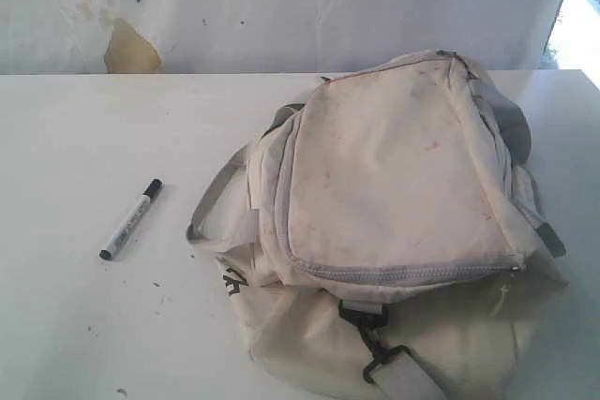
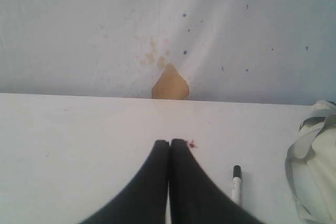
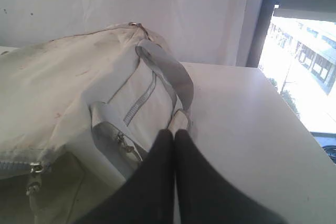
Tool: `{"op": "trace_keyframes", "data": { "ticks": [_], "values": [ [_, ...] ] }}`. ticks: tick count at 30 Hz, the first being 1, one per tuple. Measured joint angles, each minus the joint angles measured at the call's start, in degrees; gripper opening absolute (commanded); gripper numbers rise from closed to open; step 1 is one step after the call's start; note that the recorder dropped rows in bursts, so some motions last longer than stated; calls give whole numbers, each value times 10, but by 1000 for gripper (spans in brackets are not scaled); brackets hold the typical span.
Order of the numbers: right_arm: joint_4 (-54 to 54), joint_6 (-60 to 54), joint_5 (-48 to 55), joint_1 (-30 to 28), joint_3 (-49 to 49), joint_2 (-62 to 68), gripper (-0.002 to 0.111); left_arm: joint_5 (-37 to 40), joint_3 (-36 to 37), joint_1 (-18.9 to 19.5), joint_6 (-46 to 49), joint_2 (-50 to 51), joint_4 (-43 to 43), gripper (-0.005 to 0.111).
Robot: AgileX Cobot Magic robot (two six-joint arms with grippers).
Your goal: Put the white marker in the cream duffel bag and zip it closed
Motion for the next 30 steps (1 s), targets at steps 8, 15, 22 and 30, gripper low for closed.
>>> {"op": "trace_keyframes", "data": {
  "ticks": [8, 15, 22, 30],
  "values": [
    [0, 0, 0, 0, 0, 0, 0, 0, 0, 0, 0, 0, 0, 0],
    [0, 0, -5, 0, 0, 0, 0, -11, 0, 0, 0, 0, 0, 0],
    [1, 39, -48, 0, -23, 0, 0, -70, -40, 0, -1, 0, 0, 0],
    [3, 92, 63, 0, -172, 0, 0, 144, -252, 0, -1, -2, -7, 0]
  ]
}}
